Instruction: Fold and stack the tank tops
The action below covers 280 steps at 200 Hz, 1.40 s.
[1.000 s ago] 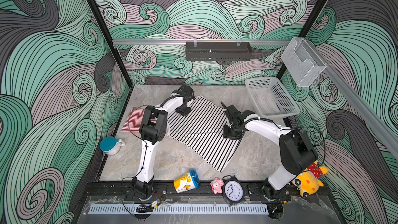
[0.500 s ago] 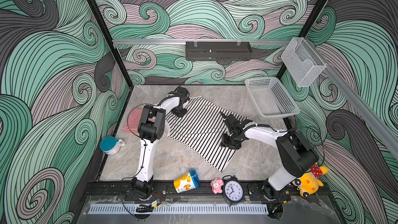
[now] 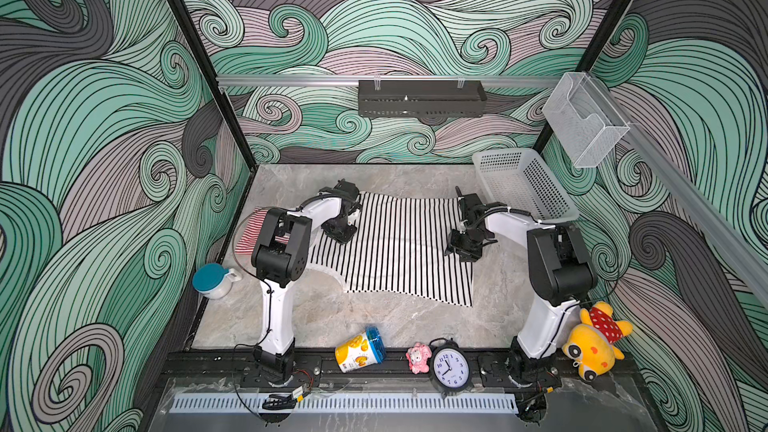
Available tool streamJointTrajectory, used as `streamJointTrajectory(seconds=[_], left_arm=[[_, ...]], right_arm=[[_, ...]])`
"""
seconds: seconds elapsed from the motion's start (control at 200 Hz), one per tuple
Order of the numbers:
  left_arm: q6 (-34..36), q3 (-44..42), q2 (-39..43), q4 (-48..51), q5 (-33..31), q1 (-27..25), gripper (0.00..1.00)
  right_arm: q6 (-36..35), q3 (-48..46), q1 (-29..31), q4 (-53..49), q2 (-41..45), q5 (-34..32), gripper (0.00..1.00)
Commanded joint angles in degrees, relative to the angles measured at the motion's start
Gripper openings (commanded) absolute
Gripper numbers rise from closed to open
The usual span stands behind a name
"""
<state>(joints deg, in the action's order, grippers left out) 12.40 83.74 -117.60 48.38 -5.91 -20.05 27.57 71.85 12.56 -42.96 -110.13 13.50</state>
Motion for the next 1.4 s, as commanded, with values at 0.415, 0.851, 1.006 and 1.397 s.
streamJointTrajectory(seconds=[0.415, 0.851, 1.006, 1.397], left_arm=[[-1.5, -1.1, 9.6, 2.7, 1.2, -1.6, 0.32], [5.8, -17.3, 27.1, -5.1, 3.8, -7.0, 0.38], [9.0, -24.8, 31.7, -9.6, 3.4, -10.8, 0.38], [7.9, -26.5, 33.6, -9.1, 4.2, -13.9, 0.38]], right_arm=[[-0.3, 0.6, -1.1, -5.0, 9.7, 1.6, 0.57], [4.9, -27.3, -7.3, 0.2, 31.5, 2.6, 0.57], [5.8, -31.6, -9.3, 3.5, 31.8, 5.0, 0.57], [8.2, -33.2, -14.8, 9.1, 27.6, 4.6, 0.47]])
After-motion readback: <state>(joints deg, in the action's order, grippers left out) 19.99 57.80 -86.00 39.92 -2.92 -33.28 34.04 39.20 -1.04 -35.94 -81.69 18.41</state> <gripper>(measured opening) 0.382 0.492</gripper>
